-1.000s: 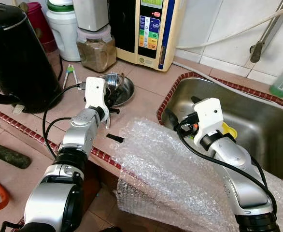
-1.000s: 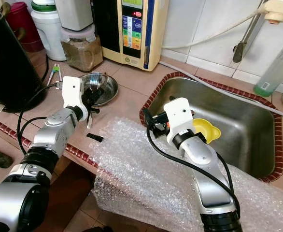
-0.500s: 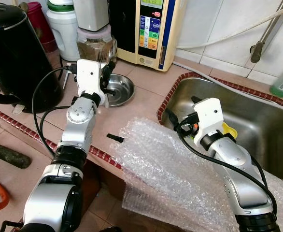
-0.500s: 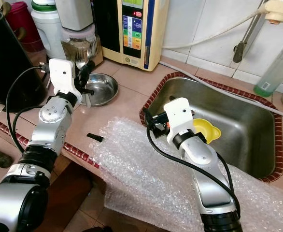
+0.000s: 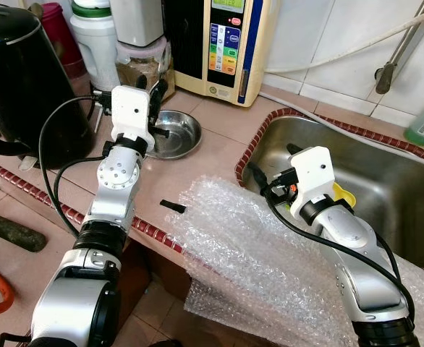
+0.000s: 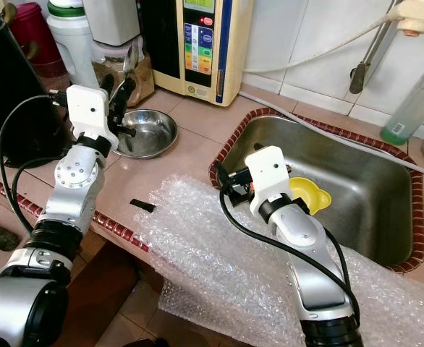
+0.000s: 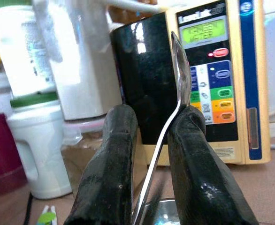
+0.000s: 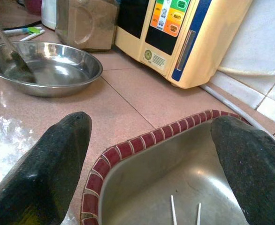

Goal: Kitchen organization

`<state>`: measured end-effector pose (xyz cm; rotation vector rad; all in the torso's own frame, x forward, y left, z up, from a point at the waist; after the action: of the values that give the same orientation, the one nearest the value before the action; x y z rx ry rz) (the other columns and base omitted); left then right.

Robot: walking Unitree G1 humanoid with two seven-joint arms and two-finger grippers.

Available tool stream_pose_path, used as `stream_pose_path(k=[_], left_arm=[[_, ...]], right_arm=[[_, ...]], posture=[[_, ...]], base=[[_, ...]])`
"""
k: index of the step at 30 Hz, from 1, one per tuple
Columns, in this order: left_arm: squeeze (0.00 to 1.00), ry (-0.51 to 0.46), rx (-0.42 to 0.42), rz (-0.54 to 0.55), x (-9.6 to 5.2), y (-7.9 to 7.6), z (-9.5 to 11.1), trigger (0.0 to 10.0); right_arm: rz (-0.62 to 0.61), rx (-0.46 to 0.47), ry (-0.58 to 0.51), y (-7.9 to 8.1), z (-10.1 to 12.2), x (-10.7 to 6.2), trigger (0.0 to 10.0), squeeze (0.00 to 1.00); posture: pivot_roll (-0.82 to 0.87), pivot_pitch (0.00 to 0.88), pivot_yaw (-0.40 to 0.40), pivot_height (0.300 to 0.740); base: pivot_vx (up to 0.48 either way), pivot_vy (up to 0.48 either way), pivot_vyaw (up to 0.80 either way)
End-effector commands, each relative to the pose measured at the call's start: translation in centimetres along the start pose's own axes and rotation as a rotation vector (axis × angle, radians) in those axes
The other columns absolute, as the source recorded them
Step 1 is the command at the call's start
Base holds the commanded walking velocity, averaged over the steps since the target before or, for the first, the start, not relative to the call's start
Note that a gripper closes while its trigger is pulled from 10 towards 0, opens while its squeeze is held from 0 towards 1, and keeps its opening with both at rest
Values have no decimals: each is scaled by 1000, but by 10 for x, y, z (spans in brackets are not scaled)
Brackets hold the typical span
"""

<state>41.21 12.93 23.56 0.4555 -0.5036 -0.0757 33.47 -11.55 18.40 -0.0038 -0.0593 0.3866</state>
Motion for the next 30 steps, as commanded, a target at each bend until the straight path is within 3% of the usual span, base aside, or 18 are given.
stream_pose_path(k=[1, 7, 14, 15, 16, 19, 26, 29, 30], left_arm=[[0, -40, 31, -16, -1, -5, 7, 0], [0, 80, -29, -52, -6, -15, -17, 0], [0, 54, -91, -8, -1, -6, -12, 0], [0, 99, -178, 39, 0, -2, -18, 0], [0, 125, -201, 61, 1, 0, -22, 0], [0, 104, -149, 50, 1, 2, -20, 0], [0, 88, -148, 27, 0, -5, -17, 0], [0, 53, -116, -4, 1, -9, -10, 0], [0, -12, -61, -49, 1, -18, 2, 0]], right_arm=[[-12, -10, -6, -3, 2, 0, 10000, 0], [-16, -11, -6, -3, 1, 1, 10000, 0], [-20, -7, -8, -3, 0, 0, 10000, 0], [-22, -6, -7, -3, -1, 0, 10000, 0], [-23, -6, -7, -3, -1, 0, 10000, 0], [-25, -7, -8, -2, -1, 0, 10000, 0], [-32, -8, -7, -4, -2, -2, 10000, 0], [-33, -8, -12, -4, 0, -1, 10000, 0], [-35, -2, -24, -4, 3, 0, 10000, 0]], posture=[[-27, 80, -24, 740], [-26, 79, -22, 740], [-24, 79, -20, 740], [-24, 79, -18, 740], [-24, 79, -18, 740], [-28, 81, -17, 740], [-28, 84, -17, 740], [-28, 86, -18, 740], [-27, 86, -19, 740]], base=[[0, 0, 0], [0, 0, 0], [0, 0, 0], [0, 0, 0], [0, 0, 0], [0, 0, 0], [0, 0, 0], [0, 0, 0], [0, 0, 0]])
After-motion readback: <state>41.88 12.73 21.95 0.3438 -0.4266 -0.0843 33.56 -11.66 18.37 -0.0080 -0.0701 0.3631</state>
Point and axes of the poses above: a point about 5 cm out from each wrist's last joint towards the gripper, its own x axis pointing out of the wrist towards the gripper, its own z axis along the axis of the wrist's last joint, y = z × x, the point moved 4 cm from there along x, pointing out of the wrist towards the gripper, and after that the axes turned 13 degrees about x, right-handed, at the moved point
